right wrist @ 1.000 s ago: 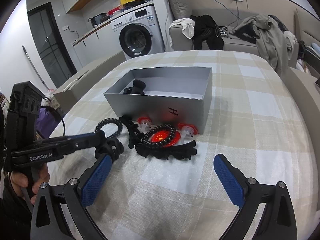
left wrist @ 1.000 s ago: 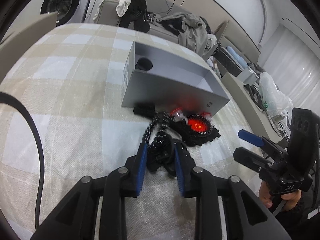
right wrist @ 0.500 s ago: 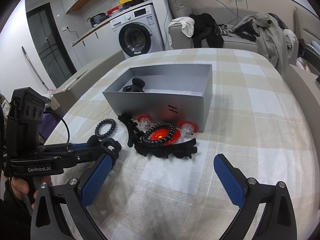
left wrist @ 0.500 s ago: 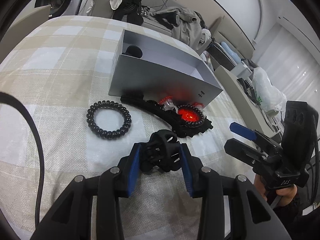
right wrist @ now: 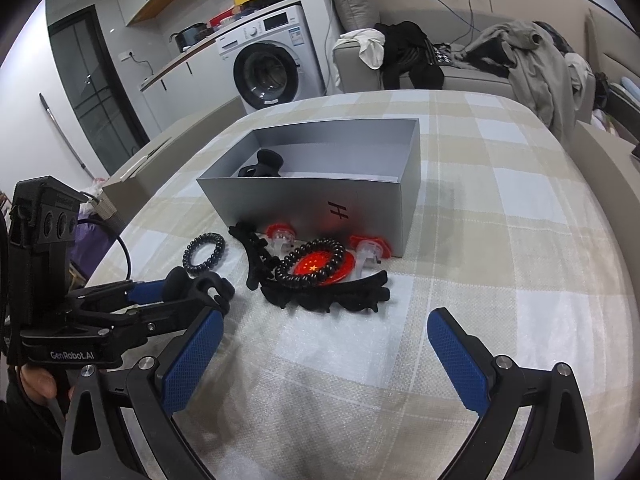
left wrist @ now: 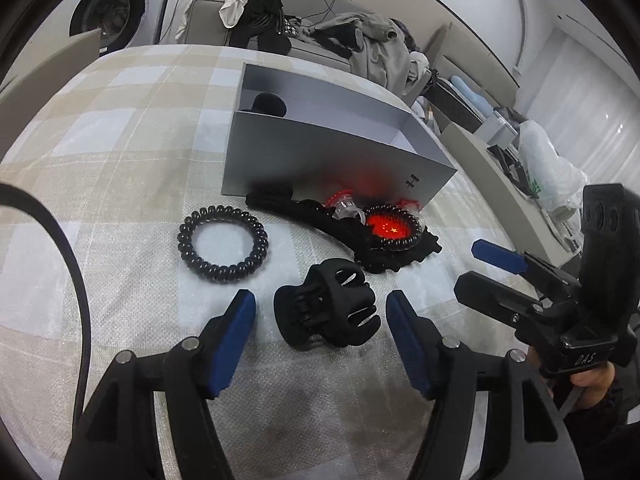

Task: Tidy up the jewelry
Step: 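Hold the claw clip in the left tool while the right tool approaches the long black clip, then grasp the long black clip with the right tool while the left tool carries the claw clip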

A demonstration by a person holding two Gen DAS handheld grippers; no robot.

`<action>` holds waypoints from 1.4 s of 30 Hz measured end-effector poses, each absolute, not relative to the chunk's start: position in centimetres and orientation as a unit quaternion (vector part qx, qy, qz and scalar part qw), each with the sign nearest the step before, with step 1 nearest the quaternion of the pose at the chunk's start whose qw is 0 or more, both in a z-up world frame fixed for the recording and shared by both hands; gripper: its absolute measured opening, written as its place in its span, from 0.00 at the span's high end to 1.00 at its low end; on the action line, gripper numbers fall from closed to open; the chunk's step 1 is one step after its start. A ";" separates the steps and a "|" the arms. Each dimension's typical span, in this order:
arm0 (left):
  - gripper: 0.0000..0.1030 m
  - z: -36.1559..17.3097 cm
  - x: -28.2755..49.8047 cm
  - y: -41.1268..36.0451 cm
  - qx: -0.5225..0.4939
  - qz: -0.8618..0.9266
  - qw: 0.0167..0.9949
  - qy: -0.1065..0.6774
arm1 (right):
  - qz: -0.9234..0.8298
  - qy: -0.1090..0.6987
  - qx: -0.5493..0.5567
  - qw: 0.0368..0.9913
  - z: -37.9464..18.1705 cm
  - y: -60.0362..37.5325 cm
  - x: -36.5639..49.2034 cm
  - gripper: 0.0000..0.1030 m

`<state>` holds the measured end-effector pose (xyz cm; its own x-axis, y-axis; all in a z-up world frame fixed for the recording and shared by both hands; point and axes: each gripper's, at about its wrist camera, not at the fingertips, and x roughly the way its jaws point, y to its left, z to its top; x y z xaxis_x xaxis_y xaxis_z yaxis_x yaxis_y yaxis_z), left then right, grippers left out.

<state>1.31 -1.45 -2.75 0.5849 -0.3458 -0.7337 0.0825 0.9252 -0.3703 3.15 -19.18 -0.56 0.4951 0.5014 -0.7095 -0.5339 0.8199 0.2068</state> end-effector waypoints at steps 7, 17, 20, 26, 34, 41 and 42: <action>0.39 -2.9 1.2 -2.8 -0.092 -0.113 0.887 0.437 | 0.297 0.404 -0.021 0.865 -0.6 -19.1 3.3 0.01; 0.50 -2.6 0.7 -2.7 -0.074 -0.121 0.897 0.419 | 0.294 0.406 -0.022 0.865 -0.8 -19.2 3.5 0.01; 0.50 -2.2 0.8 -2.4 -0.081 -0.116 0.901 0.410 | 0.294 0.409 -0.023 0.864 -0.9 -19.1 3.7 0.01; 0.50 -1.5 0.6 -1.2 -0.097 -0.099 0.909 0.394 | 0.294 0.415 -0.033 0.860 -1.4 -18.5 4.1 0.01; 0.50 -1.0 0.3 -0.2 -0.118 -0.082 0.915 0.377 | 0.281 0.420 -0.075 0.860 -2.1 -16.8 4.6 0.05; 0.50 -1.4 0.4 0.1 -0.125 -0.071 0.913 0.382 | 0.263 0.413 -0.132 0.862 -2.7 -15.0 4.7 0.11; 0.50 -1.4 0.4 0.1 -0.125 -0.071 0.913 0.383 | 0.262 0.415 -0.132 0.862 -2.8 -15.0 4.9 0.13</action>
<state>0.36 0.12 -1.40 0.6972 -0.2251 -0.6806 0.0332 0.9586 -0.2830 4.85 -15.00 -2.85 0.5191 0.3414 -0.7836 -0.5598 0.8285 -0.0098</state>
